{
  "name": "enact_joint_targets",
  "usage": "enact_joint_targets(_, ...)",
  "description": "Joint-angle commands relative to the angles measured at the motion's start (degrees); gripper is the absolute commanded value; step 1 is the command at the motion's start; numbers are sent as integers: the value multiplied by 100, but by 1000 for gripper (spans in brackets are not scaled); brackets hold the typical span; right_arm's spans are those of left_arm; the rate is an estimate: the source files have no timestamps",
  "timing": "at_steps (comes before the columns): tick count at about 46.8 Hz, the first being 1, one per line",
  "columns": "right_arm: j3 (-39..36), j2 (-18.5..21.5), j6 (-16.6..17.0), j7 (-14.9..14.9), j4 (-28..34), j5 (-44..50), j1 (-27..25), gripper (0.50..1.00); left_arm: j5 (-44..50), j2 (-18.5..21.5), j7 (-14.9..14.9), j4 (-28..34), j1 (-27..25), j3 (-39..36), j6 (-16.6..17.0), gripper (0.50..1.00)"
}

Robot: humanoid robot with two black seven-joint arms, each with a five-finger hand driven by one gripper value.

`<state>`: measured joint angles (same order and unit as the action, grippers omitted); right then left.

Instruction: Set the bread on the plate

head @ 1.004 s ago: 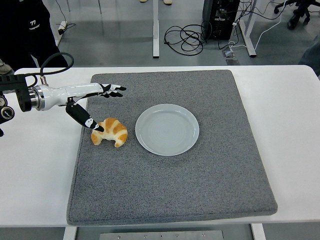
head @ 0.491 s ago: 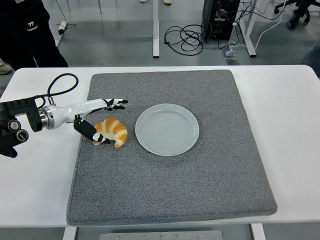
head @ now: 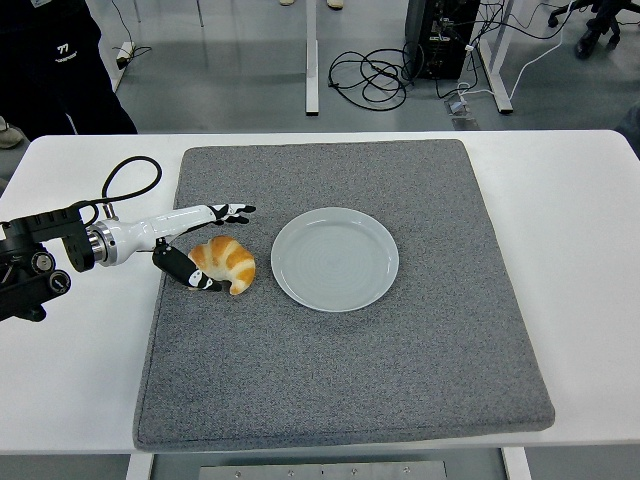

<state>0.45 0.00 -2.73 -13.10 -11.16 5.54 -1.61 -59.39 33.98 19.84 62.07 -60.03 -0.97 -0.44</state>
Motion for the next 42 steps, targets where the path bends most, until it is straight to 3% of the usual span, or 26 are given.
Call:
enact_joint_targets(1, -2, 0, 0, 1, -1, 0, 3, 1000, -11, -14, 11, -2, 44, 9, 18, 948)
enact_joint_targets(8, -1, 0, 0, 1, -1, 0, -6, 1000, -20, -154, 37, -124, 106, 0, 97, 948)
enact_joint_targets(18, 7, 0, 0, 1, -1, 0, 3, 1000, -20, -374, 319, -502, 150, 0, 158, 946)
enact_joint_targets(31, 7, 0, 0, 1, -1, 0, 3, 1000, -28, -409, 327, -546, 203, -9, 194, 901)
enact_joint_targets(35, 7, 0, -9, 1, -1, 0, 2, 1000, -46, -409, 327, -546, 211, -9, 202, 850)
enact_joint_targets(42, 7, 0, 0, 1, -1, 0, 3, 1000, -292, -409, 327, -546, 203, -9, 202, 684)
